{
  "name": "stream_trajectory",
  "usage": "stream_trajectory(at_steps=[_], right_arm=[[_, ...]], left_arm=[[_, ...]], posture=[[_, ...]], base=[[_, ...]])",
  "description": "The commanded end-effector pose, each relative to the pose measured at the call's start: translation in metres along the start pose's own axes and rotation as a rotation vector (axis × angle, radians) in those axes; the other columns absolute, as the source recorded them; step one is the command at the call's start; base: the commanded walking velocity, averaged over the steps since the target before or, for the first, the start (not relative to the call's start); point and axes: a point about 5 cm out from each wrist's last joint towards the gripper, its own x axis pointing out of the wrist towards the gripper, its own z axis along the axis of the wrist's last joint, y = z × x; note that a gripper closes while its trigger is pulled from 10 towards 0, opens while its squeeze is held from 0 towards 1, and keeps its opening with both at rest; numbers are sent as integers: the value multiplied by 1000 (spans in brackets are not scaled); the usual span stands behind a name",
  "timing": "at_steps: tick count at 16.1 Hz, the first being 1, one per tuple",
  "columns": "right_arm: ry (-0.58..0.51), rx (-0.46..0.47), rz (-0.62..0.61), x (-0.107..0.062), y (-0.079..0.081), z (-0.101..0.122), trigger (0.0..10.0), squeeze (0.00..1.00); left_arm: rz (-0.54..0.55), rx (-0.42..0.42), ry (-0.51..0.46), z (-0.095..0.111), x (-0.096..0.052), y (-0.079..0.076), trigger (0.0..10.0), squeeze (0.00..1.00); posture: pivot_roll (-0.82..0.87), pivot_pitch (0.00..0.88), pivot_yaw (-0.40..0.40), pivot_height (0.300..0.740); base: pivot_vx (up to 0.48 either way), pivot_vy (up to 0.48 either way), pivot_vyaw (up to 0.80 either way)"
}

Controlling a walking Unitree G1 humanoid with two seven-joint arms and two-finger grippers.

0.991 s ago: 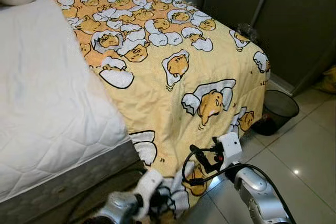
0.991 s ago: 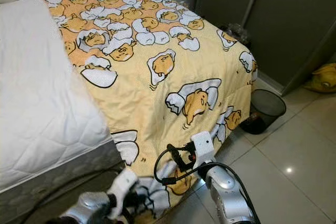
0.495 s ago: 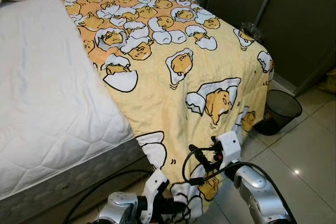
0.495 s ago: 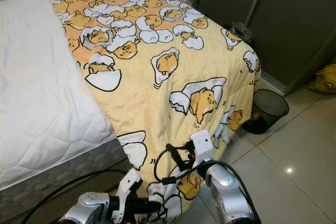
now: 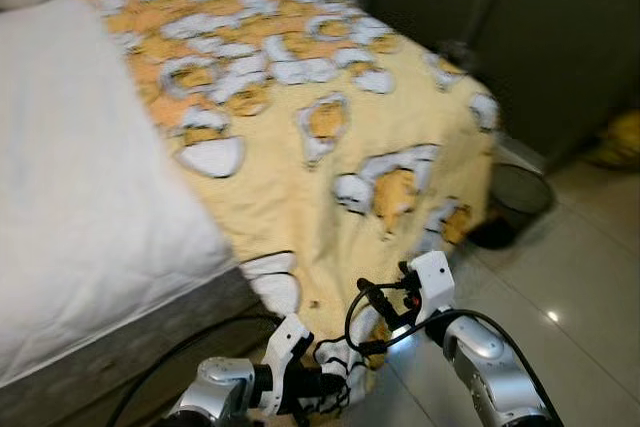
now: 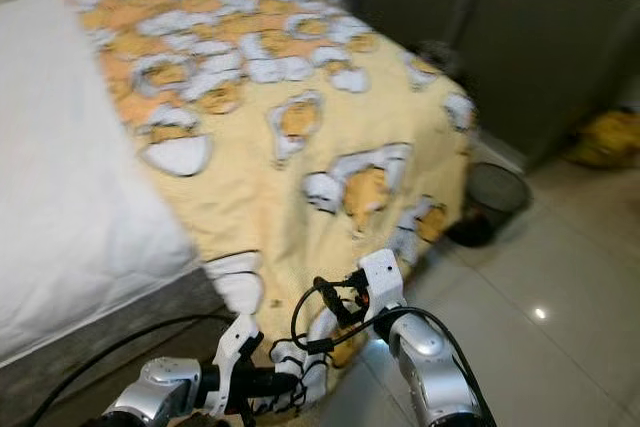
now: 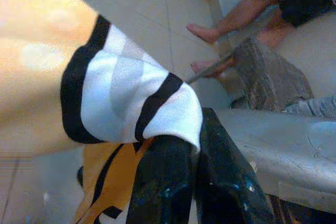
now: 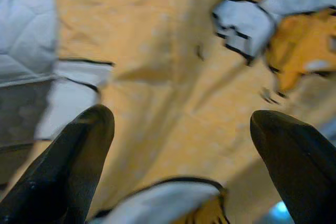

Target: Clean up the room

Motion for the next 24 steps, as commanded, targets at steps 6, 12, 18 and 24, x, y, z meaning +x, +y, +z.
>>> stream_trajectory(at_steps=[6, 12, 18, 24], right_arm=[[22, -12, -11, 0, -4, -4, 10000, 0], [32, -14, -14, 0, -5, -6, 10000, 0], [34, -9, -7, 0, -3, -8, 10000, 0], [19, -10, -22, -2, -8, -5, 10000, 0]], left_arm=[[183, -39, 76, -25, -5, 7, 10000, 0], [188, -17, -107, 15, -25, 26, 10000, 0], [172, 38, -49, 16, -18, 21, 10000, 0], [262, 102, 29, 16, -23, 28, 10000, 1000]], posture=[[13, 0, -42, 740], [18, 0, -42, 740], [20, 0, -42, 740], [15, 0, -39, 740]], base=[[0, 0, 0], [0, 0, 0], [0, -312, 0], [0, 0, 0]])
